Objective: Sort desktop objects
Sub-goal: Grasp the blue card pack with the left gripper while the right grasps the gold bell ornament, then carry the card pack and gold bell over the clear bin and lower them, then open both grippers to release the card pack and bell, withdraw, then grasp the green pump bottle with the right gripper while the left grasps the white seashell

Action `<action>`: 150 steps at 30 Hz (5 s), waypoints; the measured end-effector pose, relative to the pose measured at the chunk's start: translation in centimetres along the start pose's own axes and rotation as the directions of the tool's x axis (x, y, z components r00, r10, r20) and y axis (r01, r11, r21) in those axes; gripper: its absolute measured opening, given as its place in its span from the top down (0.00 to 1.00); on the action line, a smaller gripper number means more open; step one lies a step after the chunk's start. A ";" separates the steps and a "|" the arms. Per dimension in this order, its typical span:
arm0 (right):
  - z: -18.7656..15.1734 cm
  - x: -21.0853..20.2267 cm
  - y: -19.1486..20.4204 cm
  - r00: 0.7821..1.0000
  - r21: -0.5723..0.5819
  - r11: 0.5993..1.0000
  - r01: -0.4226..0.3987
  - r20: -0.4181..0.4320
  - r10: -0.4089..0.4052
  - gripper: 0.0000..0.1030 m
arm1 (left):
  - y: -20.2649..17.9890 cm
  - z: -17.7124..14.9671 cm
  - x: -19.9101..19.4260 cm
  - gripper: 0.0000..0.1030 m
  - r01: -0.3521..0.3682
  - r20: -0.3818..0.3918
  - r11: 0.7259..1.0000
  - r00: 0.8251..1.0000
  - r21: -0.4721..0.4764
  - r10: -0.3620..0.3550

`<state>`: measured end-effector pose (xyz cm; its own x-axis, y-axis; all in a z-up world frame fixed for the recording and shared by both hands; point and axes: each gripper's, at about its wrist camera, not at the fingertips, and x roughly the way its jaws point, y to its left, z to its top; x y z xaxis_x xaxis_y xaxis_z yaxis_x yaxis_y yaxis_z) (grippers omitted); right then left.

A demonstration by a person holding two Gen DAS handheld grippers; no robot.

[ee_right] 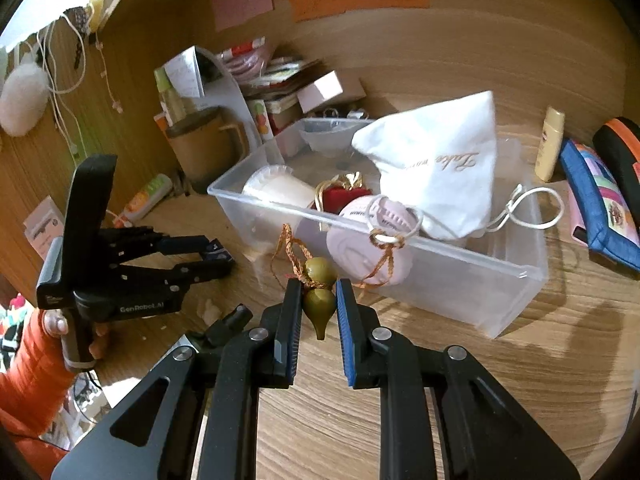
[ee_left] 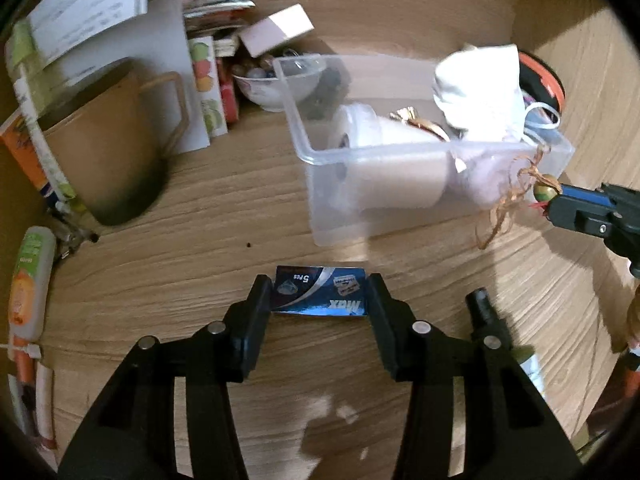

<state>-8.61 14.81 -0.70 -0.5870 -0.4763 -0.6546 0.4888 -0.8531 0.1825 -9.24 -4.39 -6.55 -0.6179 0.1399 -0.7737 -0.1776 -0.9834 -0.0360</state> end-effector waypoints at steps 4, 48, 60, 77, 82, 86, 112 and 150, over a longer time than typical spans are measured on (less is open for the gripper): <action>0.4 -1.2 -0.6 0.999 0.013 1.000 0.001 0.033 -0.002 0.85 | 0.1 0.0 -0.9 0.54 -0.006 0.025 1.000 1.000 -0.017 0.006; 5.3 -0.2 -6.1 0.992 -0.003 0.998 0.067 0.112 -0.067 0.85 | -5.1 9.7 -0.1 0.54 0.123 0.128 0.991 0.983 0.049 -0.128; 4.7 0.8 -6.4 0.997 0.004 1.000 0.029 0.070 -0.030 0.85 | -6.2 9.7 1.8 0.54 0.115 0.108 0.992 0.987 0.050 -0.120; 4.7 0.1 -6.1 0.988 -0.006 0.997 0.082 0.129 -0.081 0.56 | -7.1 9.2 1.8 0.53 0.090 0.116 0.992 0.988 0.088 -0.100; 4.7 -0.2 -6.5 0.983 0.008 0.995 0.100 0.153 -0.100 0.46 | -7.2 9.2 1.5 0.39 0.076 0.138 0.992 0.986 0.096 -0.089; 4.7 -0.4 -6.9 0.980 0.027 0.994 0.106 0.168 -0.110 0.40 | -7.0 9.3 0.8 0.38 0.071 0.153 0.993 0.985 0.096 -0.085; 2.2 -4.8 -0.4 0.974 0.036 0.988 0.149 0.169 -0.153 0.26 | -3.1 3.1 -7.5 0.14 -0.009 0.219 1.000 0.976 0.024 0.003; -5.3 3.9 9.1 0.994 0.001 0.998 0.056 -0.090 -0.055 0.52 | 1.1 -6.5 -4.9 0.13 -0.033 0.058 0.997 0.998 -0.073 0.037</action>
<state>-3.02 6.28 -5.48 -0.5527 -0.4072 -0.7271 0.4545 -0.8786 0.1466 -1.48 -6.88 -6.93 -0.6673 0.1099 -0.7366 -0.1010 -0.9933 -0.0568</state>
